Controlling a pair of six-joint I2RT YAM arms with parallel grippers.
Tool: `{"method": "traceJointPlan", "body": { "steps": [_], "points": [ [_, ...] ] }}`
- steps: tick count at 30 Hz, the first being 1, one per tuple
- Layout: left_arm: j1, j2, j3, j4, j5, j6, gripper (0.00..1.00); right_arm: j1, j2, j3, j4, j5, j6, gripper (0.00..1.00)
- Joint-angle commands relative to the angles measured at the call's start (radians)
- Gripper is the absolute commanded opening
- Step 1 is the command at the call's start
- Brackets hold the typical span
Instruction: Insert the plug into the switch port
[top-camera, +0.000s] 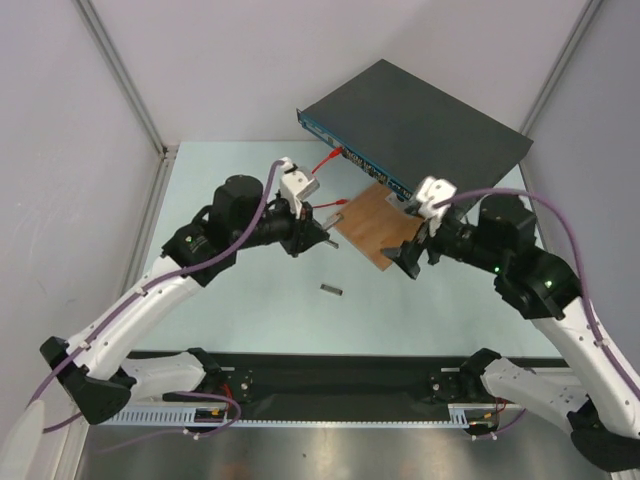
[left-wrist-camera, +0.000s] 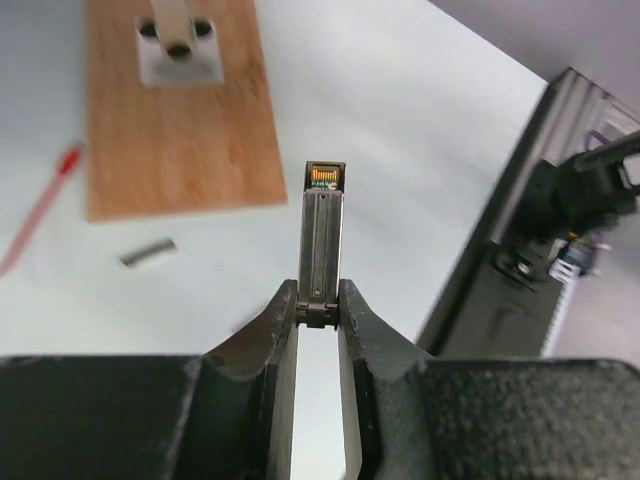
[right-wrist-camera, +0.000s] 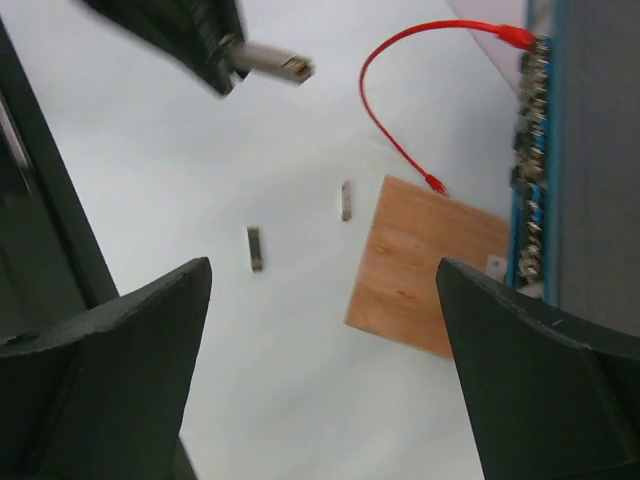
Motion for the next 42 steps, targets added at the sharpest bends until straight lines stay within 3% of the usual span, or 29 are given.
{"method": "traceJointPlan", "body": {
  "steps": [1, 3, 7, 14, 22, 29, 34, 42],
  "points": [
    [-0.103, 0.021, 0.069, 0.018, -0.228, 0.160, 0.00, -0.150, -0.048, 0.015, 0.117, -0.112, 0.388, 1.00],
    [-0.195, 0.028, 0.064, 0.029, -0.360, 0.226, 0.00, -0.208, -0.068, 0.024, 0.129, -0.128, 0.494, 1.00],
    [-0.244, 0.110, 0.132, -0.023, -0.432, 0.196, 0.00, -0.426, -0.077, 0.084, 0.080, -0.190, 0.727, 1.00],
    [-0.295, 0.310, 0.357, -0.203, -0.498, -0.046, 0.00, -0.722, -0.102, 0.100, -0.056, -0.241, 0.870, 1.00],
    [-0.347, 0.463, 0.498, -0.210, -0.625, -0.054, 0.01, -0.975, -0.073, -0.003, -0.042, -0.402, 1.021, 1.00],
    [-0.284, 0.518, 0.534, -0.161, -0.518, -0.047, 0.00, -1.115, 0.000, -0.073, 0.022, -0.561, 1.093, 1.00],
    [-0.249, 0.531, 0.555, -0.161, -0.487, -0.021, 0.00, -1.123, 0.019, -0.164, 0.235, -0.629, 1.205, 1.00],
    [-0.234, 0.566, 0.603, -0.166, -0.441, 0.025, 0.01, -1.112, 0.047, -0.249, 0.358, -0.677, 1.280, 1.00]
  ]
}}
